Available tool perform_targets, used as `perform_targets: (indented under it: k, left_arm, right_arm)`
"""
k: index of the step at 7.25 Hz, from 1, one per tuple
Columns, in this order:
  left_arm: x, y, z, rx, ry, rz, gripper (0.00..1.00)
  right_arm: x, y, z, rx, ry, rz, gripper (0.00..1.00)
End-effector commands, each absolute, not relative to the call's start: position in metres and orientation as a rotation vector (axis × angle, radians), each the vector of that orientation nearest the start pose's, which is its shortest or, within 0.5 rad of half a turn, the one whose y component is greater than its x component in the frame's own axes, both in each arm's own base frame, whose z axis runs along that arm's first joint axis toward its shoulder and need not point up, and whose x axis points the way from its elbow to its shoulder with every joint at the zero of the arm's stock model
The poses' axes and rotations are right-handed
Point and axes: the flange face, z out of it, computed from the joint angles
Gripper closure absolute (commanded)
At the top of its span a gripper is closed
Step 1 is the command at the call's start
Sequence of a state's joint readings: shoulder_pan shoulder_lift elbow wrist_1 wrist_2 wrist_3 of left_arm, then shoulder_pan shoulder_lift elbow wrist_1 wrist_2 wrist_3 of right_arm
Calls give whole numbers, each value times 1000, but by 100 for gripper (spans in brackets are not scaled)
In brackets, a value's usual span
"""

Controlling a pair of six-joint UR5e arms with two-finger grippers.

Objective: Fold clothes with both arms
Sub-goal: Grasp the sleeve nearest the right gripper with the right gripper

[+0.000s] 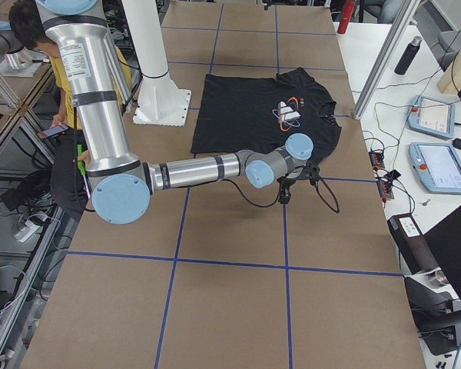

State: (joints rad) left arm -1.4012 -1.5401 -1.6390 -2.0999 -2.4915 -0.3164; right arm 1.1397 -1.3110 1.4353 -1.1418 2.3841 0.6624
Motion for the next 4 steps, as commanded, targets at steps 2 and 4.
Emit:
perform_targets:
  k: [2, 4]
  left_arm:
    - [30, -498, 560, 313, 995, 135, 0]
    - [30, -496, 550, 325, 1013, 90, 0]
  right_arm:
    - [-303, -627, 508, 190, -995, 55, 7]
    - [-317, -641, 500, 206, -983, 55, 15]
